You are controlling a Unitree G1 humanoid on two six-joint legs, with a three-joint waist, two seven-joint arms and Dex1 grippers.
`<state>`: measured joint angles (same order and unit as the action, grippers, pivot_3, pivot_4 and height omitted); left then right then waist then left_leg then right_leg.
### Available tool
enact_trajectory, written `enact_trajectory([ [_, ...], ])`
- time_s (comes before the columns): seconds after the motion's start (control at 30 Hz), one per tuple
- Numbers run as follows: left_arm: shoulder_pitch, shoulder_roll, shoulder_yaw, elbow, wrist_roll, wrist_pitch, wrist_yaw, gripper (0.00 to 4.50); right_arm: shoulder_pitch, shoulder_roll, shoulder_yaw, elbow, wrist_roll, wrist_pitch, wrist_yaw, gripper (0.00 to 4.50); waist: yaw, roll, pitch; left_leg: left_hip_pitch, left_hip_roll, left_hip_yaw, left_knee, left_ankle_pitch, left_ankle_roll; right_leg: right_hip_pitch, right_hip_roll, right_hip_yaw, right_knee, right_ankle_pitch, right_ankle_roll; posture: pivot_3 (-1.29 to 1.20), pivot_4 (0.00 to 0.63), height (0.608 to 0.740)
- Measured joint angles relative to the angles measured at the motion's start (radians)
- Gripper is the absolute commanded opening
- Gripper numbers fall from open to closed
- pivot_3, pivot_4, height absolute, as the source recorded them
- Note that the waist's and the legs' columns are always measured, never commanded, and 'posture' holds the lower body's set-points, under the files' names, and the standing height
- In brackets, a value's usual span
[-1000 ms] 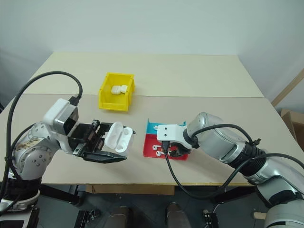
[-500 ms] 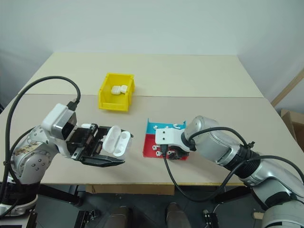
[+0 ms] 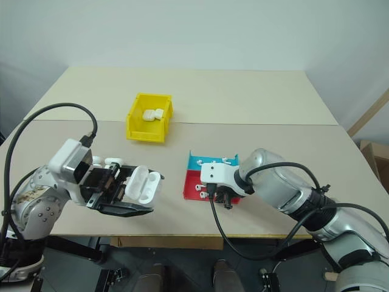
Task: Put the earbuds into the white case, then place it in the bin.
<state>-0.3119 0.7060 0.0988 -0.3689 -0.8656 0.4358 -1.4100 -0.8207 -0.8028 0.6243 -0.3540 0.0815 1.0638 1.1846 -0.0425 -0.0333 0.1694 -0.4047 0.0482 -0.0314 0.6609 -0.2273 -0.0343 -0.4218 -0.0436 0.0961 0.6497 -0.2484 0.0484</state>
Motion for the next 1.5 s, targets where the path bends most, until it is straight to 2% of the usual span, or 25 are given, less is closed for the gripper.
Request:
enact_trajectory([
  [0.1, 0.01, 0.007, 0.009, 0.035, 0.0, -0.019, -0.032, 2.77, 0.02, -0.002, -0.176, -0.068, 0.124, 0.114, 0.012, 0.64, 0.001, 0.0, 0.0, 0.0, 0.0, 0.0, 0.0, 0.0, 0.0, 0.0, 0.0, 0.0, 0.0, 0.0, 0.0, 0.0, 0.15, 0.74],
  [0.2, -0.002, 0.013, 0.019, 0.039, 0.0, -0.018, -0.035, 2.77, 0.061, 0.042, -0.417, -0.117, 0.259, 0.224, 0.002, 0.64, 0.003, 0.0, 0.0, 0.001, 0.0, -0.001, 0.0, 0.0, 0.0, 0.002, 0.0, -0.001, 0.0, 0.0, 0.0, 0.0, 0.15, 0.74],
  [0.27, -0.031, 0.012, 0.019, 0.04, -0.001, -0.016, -0.03, 2.77, 0.122, 0.143, -0.607, -0.156, 0.32, 0.228, -0.058, 0.64, 0.006, -0.001, 0.0, 0.001, 0.0, -0.002, 0.0, 0.0, 0.0, 0.002, 0.0, -0.001, -0.001, 0.0, 0.0, 0.0, 0.15, 0.74],
  [0.37, -0.054, 0.008, 0.017, 0.041, -0.001, -0.014, -0.02, 2.77, 0.199, 0.33, -0.801, -0.218, 0.38, 0.157, -0.187, 0.64, 0.004, 0.0, 0.0, 0.0, 0.0, -0.001, 0.0, 0.0, 0.0, 0.001, 0.0, -0.001, 0.0, 0.0, 0.0, 0.0, 0.15, 0.74],
  [0.5, -0.113, -0.01, 0.008, 0.072, -0.002, 0.012, 0.016, 2.77, 0.186, 0.465, -0.912, -0.296, 0.49, 0.133, -0.318, 0.64, 0.0, 0.0, 0.0, 0.0, 0.0, -0.002, 0.0, 0.0, 0.0, 0.001, 0.0, -0.001, 0.001, 0.0, 0.0, 0.0, 0.15, 0.74],
  [0.6, -0.174, -0.024, 0.005, 0.132, -0.004, 0.03, 0.024, 2.77, 0.166, 0.503, -0.917, -0.327, 0.553, 0.122, -0.39, 0.64, -0.001, 0.001, 0.0, 0.001, 0.0, -0.002, 0.0, 0.0, 0.0, 0.001, 0.0, -0.001, 0.001, 0.0, 0.0, 0.0, 0.15, 0.74],
  [0.77, -0.25, -0.033, -0.011, 0.23, 0.03, 0.032, 0.026, 2.77, 0.162, 0.507, -0.901, -0.331, 0.618, 0.097, -0.476, 0.64, -0.002, 0.001, 0.0, 0.0, 0.0, -0.001, -0.001, 0.0, 0.0, 0.001, 0.0, -0.001, 0.0, 0.0, 0.0, 0.0, 0.15, 0.74],
  [1.07, -0.278, -0.062, -0.05, 0.197, 0.019, 0.111, 0.043, 2.77, 0.094, 0.501, -0.747, -0.33, 0.639, 0.0, -0.584, 0.64, -0.004, 0.001, 0.0, 0.0, 0.0, -0.002, -0.001, 0.0, 0.0, 0.001, 0.0, -0.001, 0.001, 0.0, 0.0, 0.0, 0.15, 0.74],
  [1.5, -0.308, -0.035, -0.057, 0.148, 0.003, 0.177, 0.045, 2.77, 0.126, 0.431, -0.681, -0.352, 0.702, -0.071, -0.605, 0.64, -0.003, 0.001, 0.0, 0.0, 0.0, -0.002, -0.001, 0.0, 0.0, 0.0, 0.0, -0.001, 0.0, 0.0, 0.0, 0.0, 0.15, 0.74],
])
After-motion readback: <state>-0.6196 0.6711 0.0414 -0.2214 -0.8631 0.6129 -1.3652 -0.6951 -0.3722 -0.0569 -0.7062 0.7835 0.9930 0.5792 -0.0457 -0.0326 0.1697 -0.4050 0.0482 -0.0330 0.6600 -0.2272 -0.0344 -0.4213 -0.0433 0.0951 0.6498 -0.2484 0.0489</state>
